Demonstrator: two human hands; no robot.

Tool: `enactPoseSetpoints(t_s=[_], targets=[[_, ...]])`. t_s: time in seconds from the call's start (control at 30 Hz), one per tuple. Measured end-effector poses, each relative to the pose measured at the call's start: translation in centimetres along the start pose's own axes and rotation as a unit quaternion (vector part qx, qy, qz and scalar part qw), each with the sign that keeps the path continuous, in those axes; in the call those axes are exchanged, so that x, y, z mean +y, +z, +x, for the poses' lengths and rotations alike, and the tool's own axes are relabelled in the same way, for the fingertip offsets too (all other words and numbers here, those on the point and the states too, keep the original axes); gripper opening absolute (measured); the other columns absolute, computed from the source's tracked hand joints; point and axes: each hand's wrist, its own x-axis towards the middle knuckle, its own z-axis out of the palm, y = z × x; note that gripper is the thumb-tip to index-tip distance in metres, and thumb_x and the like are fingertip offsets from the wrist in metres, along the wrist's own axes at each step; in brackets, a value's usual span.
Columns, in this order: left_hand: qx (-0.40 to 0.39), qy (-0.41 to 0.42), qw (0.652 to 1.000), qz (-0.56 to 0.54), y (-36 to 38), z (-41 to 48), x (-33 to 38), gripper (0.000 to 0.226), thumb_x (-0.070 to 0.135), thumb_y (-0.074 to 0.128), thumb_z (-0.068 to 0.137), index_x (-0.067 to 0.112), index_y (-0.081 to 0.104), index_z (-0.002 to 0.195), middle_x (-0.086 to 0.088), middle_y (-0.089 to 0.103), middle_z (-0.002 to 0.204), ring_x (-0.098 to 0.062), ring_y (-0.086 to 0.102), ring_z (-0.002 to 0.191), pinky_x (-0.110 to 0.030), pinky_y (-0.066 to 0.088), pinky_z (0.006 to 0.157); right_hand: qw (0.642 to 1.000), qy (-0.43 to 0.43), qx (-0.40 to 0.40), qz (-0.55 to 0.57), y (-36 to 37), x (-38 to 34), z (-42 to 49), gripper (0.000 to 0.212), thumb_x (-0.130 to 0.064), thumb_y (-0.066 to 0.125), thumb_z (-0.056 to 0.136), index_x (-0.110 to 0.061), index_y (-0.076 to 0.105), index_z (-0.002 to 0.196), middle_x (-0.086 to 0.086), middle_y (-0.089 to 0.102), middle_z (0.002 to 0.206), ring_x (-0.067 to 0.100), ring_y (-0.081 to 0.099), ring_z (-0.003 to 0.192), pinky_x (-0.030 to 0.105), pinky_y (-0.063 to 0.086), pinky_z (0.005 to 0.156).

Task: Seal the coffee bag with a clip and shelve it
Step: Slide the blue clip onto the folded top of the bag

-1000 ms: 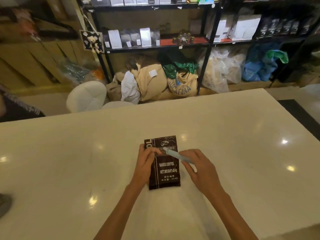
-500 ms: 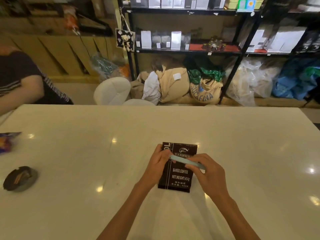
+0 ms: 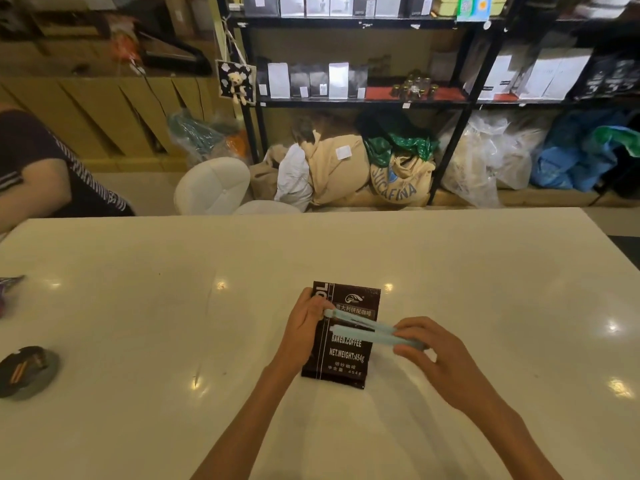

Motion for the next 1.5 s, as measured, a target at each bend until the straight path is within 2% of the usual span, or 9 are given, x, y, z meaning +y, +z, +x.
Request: enactPoseSetpoints(t_s=[0.17, 0.23, 0.37, 0.53, 0.7, 0.93, 1.17, 1.33, 1.5], targets=[[0.015, -0.002, 0.998, -0.060, 0.3, -0.2, -0.8, 0.028, 0.007, 0.053, 0.097, 0.034, 0.057, 0.100, 0.005, 0.059, 0.110, -0.024, 0.063, 0.103, -0.047, 0.060, 0.080, 0.991, 0.037, 0.129, -0.014, -5.1, 3.0, 0.1, 0.027, -0.004, 0.077, 0.077, -0.024, 0.073, 0.095, -0.019, 0.065, 0.109, -0.004, 0.063, 0.095, 0.008, 0.045, 0.078], [0.024, -0.010, 0.996, -0.091, 0.5, -0.4, -0.8, 0.044, -0.001, 0.056, 0.095, 0.039, 0.050, 0.113, 0.014, 0.058, 0.116, -0.018, 0.064, 0.108, -0.041, 0.061, 0.082, 0.992, 0.060, 0.112, -0.008, -5.0, 3.4, 0.9, 0.033, 0.000, 0.079, 0.075, -0.027, 0.074, 0.093, -0.017, 0.067, 0.105, -0.005, 0.063, 0.090, 0.007, 0.044, 0.074], [0.023, -0.042, 0.988, -0.149, 0.8, -0.5, -0.7, 0.064, 0.001, 0.060, 0.094, 0.046, 0.034, 0.131, -0.003, 0.063, 0.111, -0.026, 0.069, 0.103, -0.036, 0.062, 0.075, 0.995, 0.063, 0.075, 0.036, -2.4, 2.2, 3.3, 0.036, -0.002, 0.081, 0.075, -0.034, 0.073, 0.090, -0.007, 0.073, 0.100, -0.005, 0.064, 0.087, 0.006, 0.044, 0.072], [0.025, -0.057, 0.982, -0.177, 1.0, -0.5, -0.8, 0.077, -0.001, 0.061, 0.093, 0.058, 0.030, 0.132, -0.001, 0.068, 0.107, -0.024, 0.070, 0.105, -0.035, 0.062, 0.076, 0.988, 0.101, 0.052, 0.107, 0.4, 1.0, 5.6, 0.031, -0.009, 0.082, 0.077, -0.028, 0.064, 0.094, -0.016, 0.072, 0.095, 0.004, 0.068, 0.090, 0.018, 0.054, 0.073], [0.027, -0.071, 0.977, -0.198, 1.3, -0.4, -0.9, 0.083, -0.001, 0.061, 0.094, 0.065, 0.029, 0.133, -0.008, 0.059, 0.129, -0.025, 0.067, 0.114, -0.039, 0.062, 0.077, 0.971, 0.132, 0.059, 0.188, 2.7, -0.2, 6.8, 0.033, -0.008, 0.081, 0.078, -0.024, 0.061, 0.099, 0.002, 0.071, 0.106, 0.016, 0.070, 0.097, 0.026, 0.060, 0.071], [0.016, -0.072, 0.980, -0.184, 1.3, 0.0, -1.3, 0.089, 0.000, 0.056, 0.097, 0.060, 0.010, 0.143, 0.007, 0.039, 0.139, -0.001, 0.061, 0.118, -0.029, 0.060, 0.081, 0.959, 0.170, 0.071, 0.218, 4.2, -0.9, 7.4, 0.036, -0.007, 0.079, 0.080, -0.019, 0.062, 0.109, 0.008, 0.069, 0.115, 0.023, 0.068, 0.102, 0.034, 0.061, 0.076], [0.012, -0.082, 0.981, -0.176, 1.4, 0.6, -1.0, 0.099, -0.002, 0.056, 0.097, 0.071, 0.002, 0.135, 0.012, 0.035, 0.139, -0.003, 0.060, 0.117, -0.036, 0.061, 0.084, 0.940, 0.189, 0.088, 0.271, 5.5, -0.5, 7.6, 0.038, -0.010, 0.076, 0.083, -0.025, 0.063, 0.116, 0.008, 0.067, 0.117, 0.020, 0.069, 0.098, 0.026, 0.061, 0.068], [0.019, -0.091, 0.980, -0.178, 1.5, 0.9, -1.1, 0.103, -0.004, 0.056, 0.096, 0.060, -0.010, 0.144, 0.022, 0.040, 0.133, 0.000, 0.065, 0.109, -0.031, 0.061, 0.077, 0.919, 0.188, 0.089, 0.336, 7.1, -0.4, 7.5, 0.041, -0.013, 0.073, 0.087, -0.029, 0.061, 0.122, 0.006, 0.066, 0.117, 0.020, 0.069, 0.101, 0.032, 0.061, 0.076], [0.023, -0.096, 0.975, -0.201, 1.3, 1.0, -1.2, 0.090, -0.007, 0.056, 0.095, 0.053, 0.012, 0.145, 0.004, 0.052, 0.131, -0.025, 0.067, 0.113, -0.041, 0.062, 0.078, 0.918, 0.195, 0.122, 0.324, 7.8, -0.5, 8.0, 0.039, -0.014, 0.075, 0.084, -0.030, 0.063, 0.118, 0.001, 0.068, 0.113, 0.014, 0.071, 0.093, 0.028, 0.061, 0.071]])
